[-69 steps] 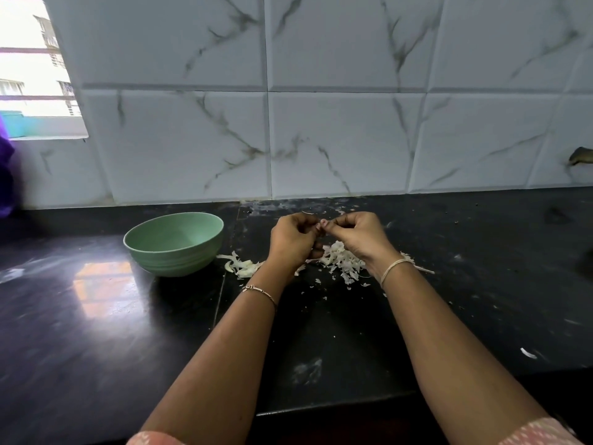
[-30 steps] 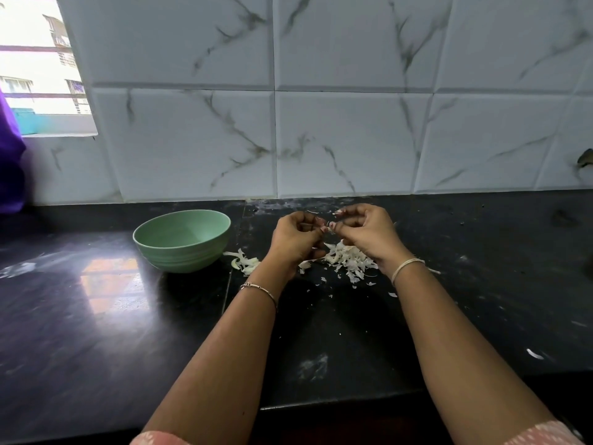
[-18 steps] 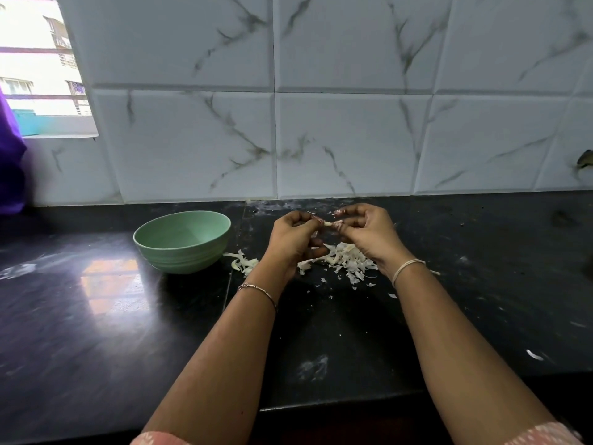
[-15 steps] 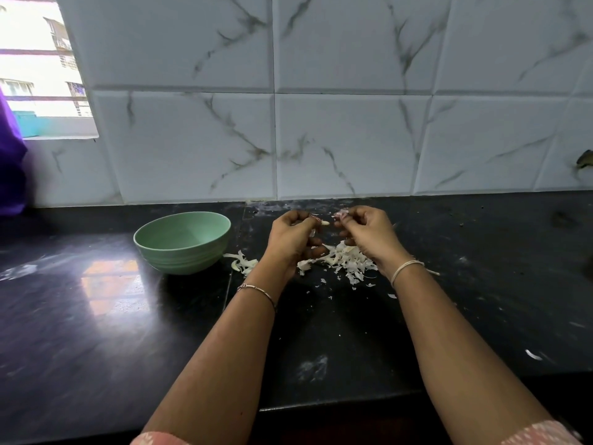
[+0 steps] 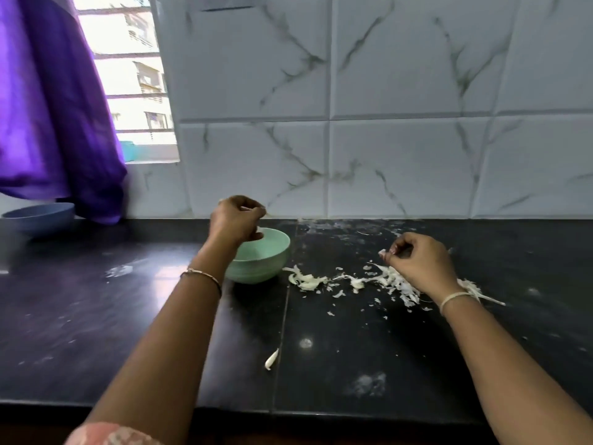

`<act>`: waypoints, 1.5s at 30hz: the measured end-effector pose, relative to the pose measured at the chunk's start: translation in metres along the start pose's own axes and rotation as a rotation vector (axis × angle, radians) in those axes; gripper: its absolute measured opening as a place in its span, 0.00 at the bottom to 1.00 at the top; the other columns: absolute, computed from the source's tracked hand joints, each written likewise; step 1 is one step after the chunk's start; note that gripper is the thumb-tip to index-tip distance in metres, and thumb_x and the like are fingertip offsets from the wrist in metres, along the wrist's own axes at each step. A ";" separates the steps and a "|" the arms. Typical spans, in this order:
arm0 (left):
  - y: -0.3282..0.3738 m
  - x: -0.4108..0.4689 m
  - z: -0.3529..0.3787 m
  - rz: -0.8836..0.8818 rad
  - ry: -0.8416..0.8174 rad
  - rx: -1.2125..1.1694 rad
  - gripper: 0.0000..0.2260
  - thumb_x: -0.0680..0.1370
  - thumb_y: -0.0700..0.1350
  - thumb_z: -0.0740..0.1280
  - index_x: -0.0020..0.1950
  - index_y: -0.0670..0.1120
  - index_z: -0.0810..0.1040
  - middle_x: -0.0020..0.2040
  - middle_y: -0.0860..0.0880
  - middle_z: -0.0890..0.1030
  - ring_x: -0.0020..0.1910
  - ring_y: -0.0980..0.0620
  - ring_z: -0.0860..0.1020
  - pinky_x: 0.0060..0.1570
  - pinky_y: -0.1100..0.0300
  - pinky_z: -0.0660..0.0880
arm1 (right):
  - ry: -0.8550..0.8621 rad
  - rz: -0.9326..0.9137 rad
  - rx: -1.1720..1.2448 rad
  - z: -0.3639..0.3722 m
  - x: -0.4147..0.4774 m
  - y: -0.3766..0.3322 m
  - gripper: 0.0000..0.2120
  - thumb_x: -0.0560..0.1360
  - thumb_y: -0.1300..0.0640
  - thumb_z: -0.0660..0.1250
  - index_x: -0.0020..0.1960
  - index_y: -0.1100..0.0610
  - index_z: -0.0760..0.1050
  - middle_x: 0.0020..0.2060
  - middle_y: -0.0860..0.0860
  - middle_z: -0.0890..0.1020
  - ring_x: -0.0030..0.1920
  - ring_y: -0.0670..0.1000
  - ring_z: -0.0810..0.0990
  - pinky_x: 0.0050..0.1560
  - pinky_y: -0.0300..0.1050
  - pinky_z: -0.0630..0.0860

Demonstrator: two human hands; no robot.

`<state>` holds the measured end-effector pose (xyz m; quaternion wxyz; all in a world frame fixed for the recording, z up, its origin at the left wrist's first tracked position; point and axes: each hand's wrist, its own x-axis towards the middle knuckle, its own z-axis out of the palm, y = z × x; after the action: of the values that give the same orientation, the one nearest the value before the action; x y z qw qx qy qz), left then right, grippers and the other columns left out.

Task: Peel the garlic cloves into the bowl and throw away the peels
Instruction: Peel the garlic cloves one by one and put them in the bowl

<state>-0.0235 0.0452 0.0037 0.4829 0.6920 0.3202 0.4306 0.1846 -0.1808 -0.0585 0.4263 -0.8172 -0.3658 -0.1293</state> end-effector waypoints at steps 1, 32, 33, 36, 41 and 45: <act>-0.006 0.006 -0.013 -0.012 0.009 0.107 0.06 0.75 0.40 0.72 0.38 0.47 0.79 0.39 0.44 0.78 0.30 0.50 0.74 0.36 0.55 0.82 | -0.005 -0.005 -0.013 0.000 -0.001 0.000 0.10 0.69 0.52 0.77 0.36 0.52 0.76 0.33 0.46 0.81 0.38 0.49 0.80 0.40 0.41 0.71; -0.006 -0.066 0.176 -0.100 -0.276 -0.133 0.14 0.77 0.50 0.70 0.36 0.43 0.77 0.32 0.46 0.80 0.25 0.50 0.74 0.31 0.57 0.75 | -0.007 0.025 0.128 -0.005 0.009 0.011 0.06 0.71 0.55 0.76 0.37 0.53 0.80 0.34 0.49 0.83 0.39 0.50 0.81 0.44 0.44 0.76; -0.008 -0.067 0.181 -0.121 -0.293 -0.152 0.10 0.79 0.46 0.68 0.40 0.42 0.78 0.36 0.45 0.81 0.26 0.50 0.75 0.32 0.56 0.77 | -0.048 0.036 0.192 -0.001 0.011 0.013 0.05 0.74 0.56 0.73 0.39 0.52 0.80 0.36 0.50 0.83 0.41 0.50 0.81 0.46 0.45 0.76; -0.016 -0.068 0.188 -0.085 -0.323 -0.122 0.09 0.79 0.33 0.62 0.46 0.43 0.80 0.45 0.44 0.81 0.34 0.50 0.76 0.39 0.51 0.82 | -0.148 0.109 0.333 0.000 0.013 0.015 0.10 0.80 0.56 0.65 0.43 0.54 0.82 0.37 0.50 0.80 0.38 0.47 0.75 0.41 0.43 0.71; -0.025 -0.065 0.182 0.034 -0.345 -0.122 0.08 0.77 0.35 0.69 0.45 0.48 0.81 0.47 0.44 0.84 0.38 0.48 0.81 0.43 0.53 0.82 | -0.227 0.334 0.462 -0.005 0.010 0.007 0.27 0.83 0.44 0.52 0.50 0.63 0.82 0.35 0.54 0.79 0.35 0.49 0.72 0.41 0.44 0.70; -0.023 -0.067 0.179 0.228 -0.286 0.098 0.06 0.72 0.40 0.76 0.48 0.47 0.84 0.41 0.55 0.83 0.39 0.60 0.80 0.42 0.69 0.77 | -0.248 0.440 0.511 -0.005 0.010 0.004 0.36 0.79 0.34 0.48 0.49 0.62 0.83 0.49 0.61 0.84 0.39 0.51 0.75 0.45 0.46 0.74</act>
<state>0.1094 -0.0746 -0.0657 0.4374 0.8006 0.1884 0.3636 0.1954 -0.1814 -0.0527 0.5868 -0.7528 -0.2507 0.1615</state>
